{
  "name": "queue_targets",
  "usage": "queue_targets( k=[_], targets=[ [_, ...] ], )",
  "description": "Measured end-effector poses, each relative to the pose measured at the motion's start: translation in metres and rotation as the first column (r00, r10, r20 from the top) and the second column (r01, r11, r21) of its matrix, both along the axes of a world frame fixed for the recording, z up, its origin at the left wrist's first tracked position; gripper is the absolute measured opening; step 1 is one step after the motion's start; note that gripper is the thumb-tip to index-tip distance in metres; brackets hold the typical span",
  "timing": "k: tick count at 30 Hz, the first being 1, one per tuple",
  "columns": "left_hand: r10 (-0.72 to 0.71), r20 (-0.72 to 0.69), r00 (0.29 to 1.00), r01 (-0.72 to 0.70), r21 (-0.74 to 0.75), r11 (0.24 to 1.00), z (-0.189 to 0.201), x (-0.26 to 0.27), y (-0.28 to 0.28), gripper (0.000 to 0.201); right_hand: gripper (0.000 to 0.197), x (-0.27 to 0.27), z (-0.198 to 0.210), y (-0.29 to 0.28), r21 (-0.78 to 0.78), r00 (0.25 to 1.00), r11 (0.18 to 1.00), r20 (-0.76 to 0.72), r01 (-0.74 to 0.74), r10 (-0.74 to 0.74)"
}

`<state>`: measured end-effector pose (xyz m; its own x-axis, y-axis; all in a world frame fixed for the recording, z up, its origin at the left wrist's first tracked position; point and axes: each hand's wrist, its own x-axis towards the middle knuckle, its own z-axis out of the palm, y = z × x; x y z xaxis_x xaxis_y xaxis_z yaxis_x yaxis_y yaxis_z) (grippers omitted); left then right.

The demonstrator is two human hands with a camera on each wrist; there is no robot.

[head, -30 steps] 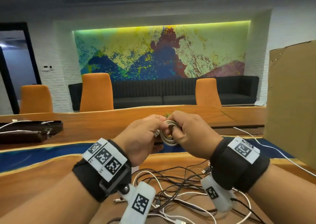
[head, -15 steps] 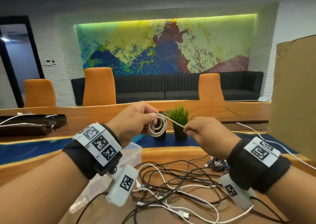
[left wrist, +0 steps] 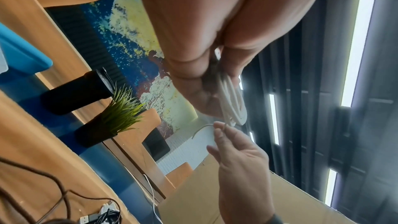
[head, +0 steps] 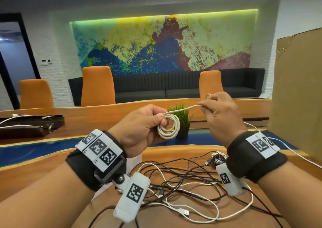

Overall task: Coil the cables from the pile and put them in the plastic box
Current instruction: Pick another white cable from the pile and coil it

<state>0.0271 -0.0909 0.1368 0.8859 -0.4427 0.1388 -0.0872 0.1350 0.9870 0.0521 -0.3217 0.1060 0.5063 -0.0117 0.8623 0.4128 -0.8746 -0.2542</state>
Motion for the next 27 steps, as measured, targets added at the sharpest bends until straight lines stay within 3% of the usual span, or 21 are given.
queue_targets(
  k=[3, 6, 10, 13, 17, 19, 21, 23, 25, 27],
  targets=[
    [0.026, 0.023, 0.999, -0.026, 0.008, 1.000, 0.000, 0.000, 0.000, 0.017, 0.019, -0.007, -0.002, -0.003, 0.066, 0.986, 0.984, 0.042, -0.163, 0.161],
    [0.024, 0.043, 0.999, -0.024, 0.009, 1.000, 0.003, -0.002, 0.001, 0.019, 0.018, -0.014, -0.003, 0.006, 0.345, 0.909, 0.870, -0.095, -0.351, 0.405],
    [-0.013, 0.071, 0.997, 0.011, 0.036, 0.999, 0.005, -0.005, 0.001, 0.018, 0.018, -0.011, -0.005, 0.013, 0.521, 0.862, 0.791, -0.185, -0.321, 0.472],
    [-0.040, 0.072, 0.997, 0.037, 0.037, 0.999, 0.006, -0.007, 0.001, 0.018, 0.015, -0.004, -0.007, 0.010, 0.483, 0.884, 0.842, -0.249, -0.241, 0.396],
    [-0.071, 0.076, 0.995, 0.069, 0.022, 0.997, 0.011, -0.010, 0.001, 0.017, 0.014, 0.002, -0.016, 0.010, 0.172, 0.886, 0.978, -0.425, -0.122, 0.186],
    [-0.083, 0.085, 0.993, 0.082, 0.019, 0.996, 0.013, -0.012, 0.002, 0.017, 0.015, 0.000, -0.025, 0.013, 0.073, 0.856, 0.990, -0.498, -0.117, 0.138],
    [-0.094, 0.085, 0.992, 0.092, 0.023, 0.995, 0.013, -0.012, 0.002, 0.017, 0.014, -0.004, -0.034, 0.018, 0.104, 0.798, 0.980, -0.568, -0.173, 0.201],
    [-0.098, 0.083, 0.992, 0.096, 0.024, 0.995, 0.012, -0.012, 0.004, 0.017, 0.012, -0.010, -0.037, 0.026, 0.330, 0.719, 0.914, -0.573, -0.237, 0.393],
    [-0.098, 0.086, 0.992, 0.097, 0.016, 0.995, 0.011, -0.011, 0.005, 0.018, 0.009, -0.016, -0.030, 0.032, 0.629, 0.672, 0.739, -0.442, -0.240, 0.594],
    [-0.101, 0.085, 0.991, 0.102, 0.001, 0.995, 0.009, -0.011, 0.006, 0.019, 0.008, -0.021, -0.017, 0.036, 0.795, 0.676, 0.555, -0.271, -0.244, 0.686]
  ],
)
